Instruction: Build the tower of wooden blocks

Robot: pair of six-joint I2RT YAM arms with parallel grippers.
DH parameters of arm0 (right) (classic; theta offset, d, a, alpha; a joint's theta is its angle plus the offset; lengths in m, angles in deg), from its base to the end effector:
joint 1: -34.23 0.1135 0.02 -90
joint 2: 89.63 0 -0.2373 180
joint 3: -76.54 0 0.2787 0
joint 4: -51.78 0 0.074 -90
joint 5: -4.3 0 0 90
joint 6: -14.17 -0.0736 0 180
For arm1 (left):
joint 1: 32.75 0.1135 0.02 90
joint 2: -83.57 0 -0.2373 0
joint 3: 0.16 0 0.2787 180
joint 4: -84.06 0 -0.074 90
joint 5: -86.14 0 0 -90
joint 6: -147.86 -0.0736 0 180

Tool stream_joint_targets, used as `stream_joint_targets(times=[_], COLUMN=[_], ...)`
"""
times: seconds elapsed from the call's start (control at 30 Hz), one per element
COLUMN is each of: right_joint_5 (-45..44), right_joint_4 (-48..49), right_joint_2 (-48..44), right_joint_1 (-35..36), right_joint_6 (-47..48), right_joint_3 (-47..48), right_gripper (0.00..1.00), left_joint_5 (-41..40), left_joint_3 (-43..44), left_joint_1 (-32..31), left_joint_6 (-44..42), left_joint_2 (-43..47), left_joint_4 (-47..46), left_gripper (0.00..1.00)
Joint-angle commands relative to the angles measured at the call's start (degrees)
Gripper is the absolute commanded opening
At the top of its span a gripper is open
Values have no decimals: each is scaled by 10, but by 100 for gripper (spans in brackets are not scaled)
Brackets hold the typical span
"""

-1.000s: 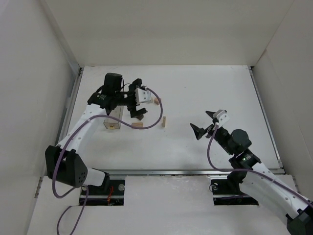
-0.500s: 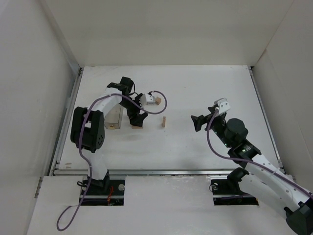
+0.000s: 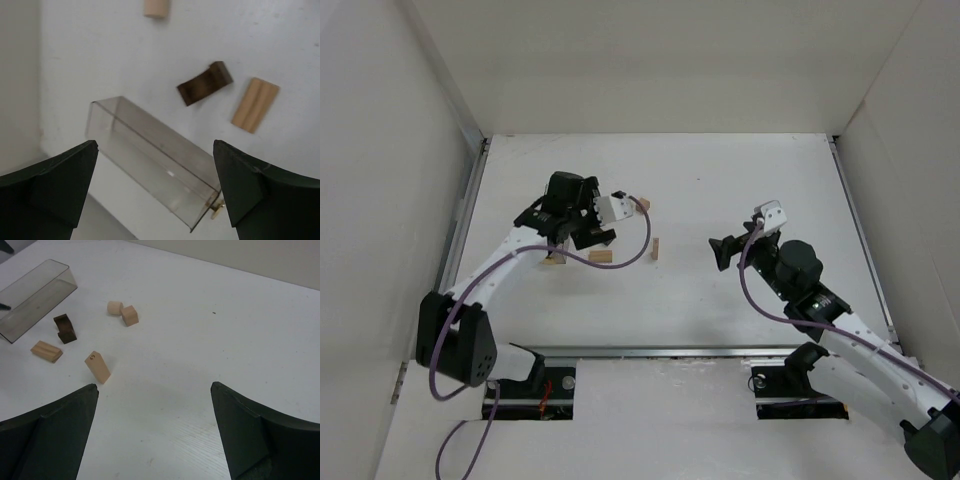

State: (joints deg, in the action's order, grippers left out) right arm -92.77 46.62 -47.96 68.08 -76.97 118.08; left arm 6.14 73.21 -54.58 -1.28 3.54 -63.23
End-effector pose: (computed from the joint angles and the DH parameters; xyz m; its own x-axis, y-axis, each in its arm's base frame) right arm 0.2275 0.1417 0.2571 -0.0855 -0.0336 -0.9958 -0.4494 0.8933 0.0085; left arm 0.3378 -0.1491 0.2220 0.1193 0.8629 -0.4911 0.7572 0.2408 0.6071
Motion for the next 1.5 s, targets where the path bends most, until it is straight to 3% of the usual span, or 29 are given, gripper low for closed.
stream_joint_targets(times=[0.0, 0.1, 0.2, 0.3, 0.43, 0.53, 0.63, 0.93, 1.23, 1.47], right_joint_5=[-1, 4, 4, 9, 9, 9, 14, 14, 14, 9], right_joint_4=[18, 23, 28, 28, 23, 17, 12, 12, 6, 6], right_joint_2=[13, 25, 31, 31, 31, 25, 19, 9, 3, -3], right_joint_1=[1, 1, 1, 1, 1, 1, 1, 1, 1, 1], right_joint_6=[-6, -1, -1, -1, 5, 5, 5, 5, 5, 5], right_joint_3=[24, 30, 36, 41, 41, 41, 41, 31, 31, 25], right_gripper=[100, 100, 100, 100, 100, 100, 100, 100, 100, 100], left_joint_5=[-84, -81, 26, 85, 24, 21, 55, 44, 60, 42], left_joint_3=[-44, -44, 0, 30, 30, 53, 66, 95, 116, 94], left_joint_1=[-9, -9, -9, -15, -21, -21, -16, -16, -16, -16], left_joint_6=[25, 126, 162, 117, 111, 93, 82, 59, 16, 29], left_joint_2=[80, 95, 66, 11, -56, -110, -132, -209, -239, -257], left_joint_4=[-157, -160, -32, 52, 60, 97, 110, 116, 158, 136], left_gripper=[100, 100, 100, 83, 80, 73, 73, 77, 72, 69])
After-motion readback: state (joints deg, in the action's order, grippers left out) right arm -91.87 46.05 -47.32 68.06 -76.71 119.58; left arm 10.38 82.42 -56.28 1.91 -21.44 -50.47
